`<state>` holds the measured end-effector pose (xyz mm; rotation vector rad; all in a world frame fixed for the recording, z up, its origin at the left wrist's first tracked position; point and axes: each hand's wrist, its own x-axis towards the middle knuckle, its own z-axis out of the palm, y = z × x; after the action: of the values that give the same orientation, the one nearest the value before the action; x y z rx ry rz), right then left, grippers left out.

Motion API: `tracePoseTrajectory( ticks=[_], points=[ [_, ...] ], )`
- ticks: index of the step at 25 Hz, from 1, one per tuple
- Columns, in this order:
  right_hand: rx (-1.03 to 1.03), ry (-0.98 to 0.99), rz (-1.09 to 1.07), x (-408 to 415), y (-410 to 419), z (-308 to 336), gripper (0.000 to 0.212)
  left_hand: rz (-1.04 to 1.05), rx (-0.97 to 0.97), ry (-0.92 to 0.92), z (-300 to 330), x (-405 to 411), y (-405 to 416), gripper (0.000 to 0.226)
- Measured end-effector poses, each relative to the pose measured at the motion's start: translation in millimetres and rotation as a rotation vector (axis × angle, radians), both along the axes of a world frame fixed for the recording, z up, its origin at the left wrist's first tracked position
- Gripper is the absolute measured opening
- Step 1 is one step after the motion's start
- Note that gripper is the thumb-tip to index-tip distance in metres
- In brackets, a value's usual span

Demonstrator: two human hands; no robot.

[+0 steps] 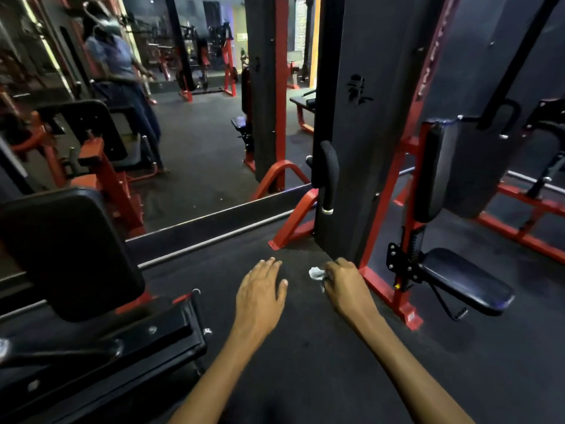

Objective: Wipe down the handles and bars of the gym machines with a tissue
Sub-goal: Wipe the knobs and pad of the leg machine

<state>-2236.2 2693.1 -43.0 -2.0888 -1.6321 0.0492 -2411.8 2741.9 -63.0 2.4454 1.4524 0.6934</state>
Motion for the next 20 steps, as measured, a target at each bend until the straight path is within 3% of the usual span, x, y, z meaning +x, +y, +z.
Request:
tracePoseTrajectory(
  ticks=[3,12,20],
  points=[
    [-0.013,0.055,0.067,15.0,50.0,0.5,0.013,0.081,-0.015,0.029,-1.2,16.9,32.5,0.049],
    [-0.14,0.067,0.606,14.3,216.4,-19.6,0.014,0.59,-0.047,-0.035,-37.4,29.4,112.6,0.047],
    [-0.239,0.104,0.993,-64.1,319.4,-35.3,0.021,0.998,-0.107,-0.103,-62.6,-3.4,159.3,0.045]
  ],
)
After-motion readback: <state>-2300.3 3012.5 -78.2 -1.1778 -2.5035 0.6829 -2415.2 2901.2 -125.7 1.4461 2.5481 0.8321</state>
